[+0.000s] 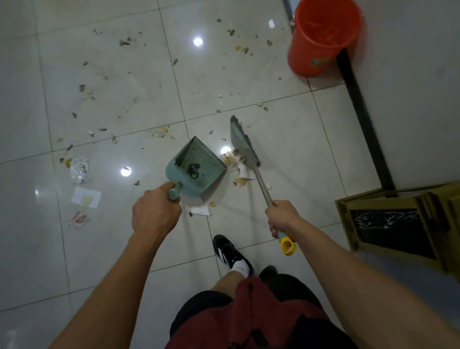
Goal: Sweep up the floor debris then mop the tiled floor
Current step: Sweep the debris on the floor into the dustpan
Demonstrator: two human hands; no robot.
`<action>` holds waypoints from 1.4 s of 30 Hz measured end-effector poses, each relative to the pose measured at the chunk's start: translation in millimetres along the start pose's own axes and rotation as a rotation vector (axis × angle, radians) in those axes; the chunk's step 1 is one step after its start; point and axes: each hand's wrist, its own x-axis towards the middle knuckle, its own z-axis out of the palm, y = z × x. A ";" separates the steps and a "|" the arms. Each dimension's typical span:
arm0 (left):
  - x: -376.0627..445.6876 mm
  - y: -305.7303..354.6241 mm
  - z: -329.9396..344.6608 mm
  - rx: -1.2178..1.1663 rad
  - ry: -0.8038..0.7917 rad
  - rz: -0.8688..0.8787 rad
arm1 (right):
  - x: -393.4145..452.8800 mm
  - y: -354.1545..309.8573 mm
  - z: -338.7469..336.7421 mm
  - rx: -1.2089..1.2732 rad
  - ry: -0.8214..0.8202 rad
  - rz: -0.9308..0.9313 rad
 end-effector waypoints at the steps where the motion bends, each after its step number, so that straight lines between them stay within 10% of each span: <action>1: -5.1 2.6 1.3 0.002 0.007 0.007 | -2.5 7.1 -3.6 0.006 0.013 -0.004; 22: -108.4 37.8 43.0 0.062 0.040 0.140 | -59.2 170.0 -68.2 -0.166 0.131 0.092; 42: 0.9 -139.7 -27.7 -0.044 -0.060 0.000 | -22.7 -51.0 135.7 0.070 -0.071 0.119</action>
